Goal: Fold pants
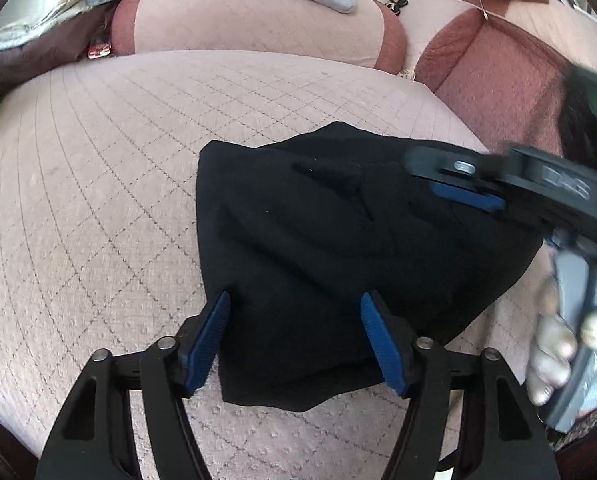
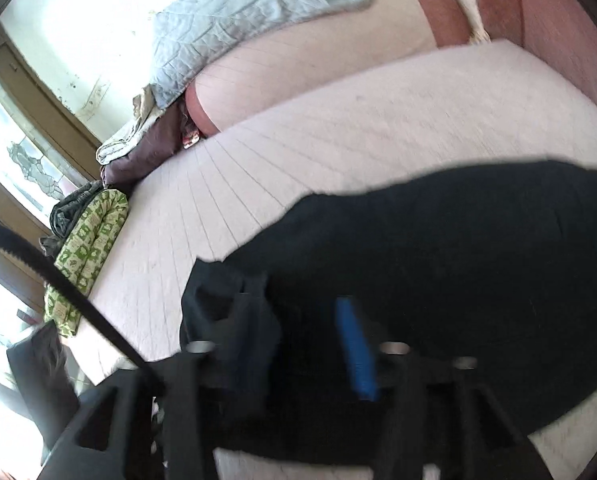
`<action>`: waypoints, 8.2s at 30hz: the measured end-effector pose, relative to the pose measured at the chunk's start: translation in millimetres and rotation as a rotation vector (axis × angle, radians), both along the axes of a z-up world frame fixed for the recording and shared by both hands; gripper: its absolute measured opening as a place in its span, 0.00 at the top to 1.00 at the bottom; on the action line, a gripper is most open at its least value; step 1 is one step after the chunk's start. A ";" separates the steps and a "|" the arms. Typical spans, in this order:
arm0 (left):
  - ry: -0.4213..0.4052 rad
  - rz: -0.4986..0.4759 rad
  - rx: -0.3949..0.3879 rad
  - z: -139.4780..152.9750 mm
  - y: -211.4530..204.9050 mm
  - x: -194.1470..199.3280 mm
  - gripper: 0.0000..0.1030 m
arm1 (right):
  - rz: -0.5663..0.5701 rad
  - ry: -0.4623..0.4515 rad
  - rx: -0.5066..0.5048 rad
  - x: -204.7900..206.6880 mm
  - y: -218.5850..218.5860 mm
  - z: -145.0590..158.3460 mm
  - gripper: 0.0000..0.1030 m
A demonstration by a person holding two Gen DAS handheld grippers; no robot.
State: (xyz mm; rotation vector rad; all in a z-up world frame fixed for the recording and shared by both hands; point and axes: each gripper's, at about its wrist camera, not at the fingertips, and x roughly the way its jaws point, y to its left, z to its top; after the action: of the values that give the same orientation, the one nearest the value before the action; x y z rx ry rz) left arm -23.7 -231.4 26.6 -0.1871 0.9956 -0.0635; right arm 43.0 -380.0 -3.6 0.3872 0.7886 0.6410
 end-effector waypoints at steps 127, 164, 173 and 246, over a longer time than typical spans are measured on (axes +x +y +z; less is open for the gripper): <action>0.039 -0.030 -0.359 31.7 107.3 24.6 0.46 | -0.087 0.026 -0.060 -72.9 -76.7 -21.6 0.37; -0.036 0.036 -0.382 30.3 77.5 -34.0 0.42 | 0.307 -0.233 -0.554 34.5 108.3 30.4 0.44; 0.003 0.020 -0.370 26.3 76.8 -16.3 0.42 | 0.073 -0.096 -0.564 77.7 88.1 25.7 1.00; 0.003 0.065 -0.372 46.1 100.8 96.0 0.67 | 0.140 0.081 0.107 89.5 15.1 48.3 0.71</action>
State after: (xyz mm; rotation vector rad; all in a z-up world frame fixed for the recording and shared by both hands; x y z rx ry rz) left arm 72.4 -130.5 72.8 -0.5596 0.9739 -0.1888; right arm 132.5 -364.9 44.7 0.4602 0.8658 0.8043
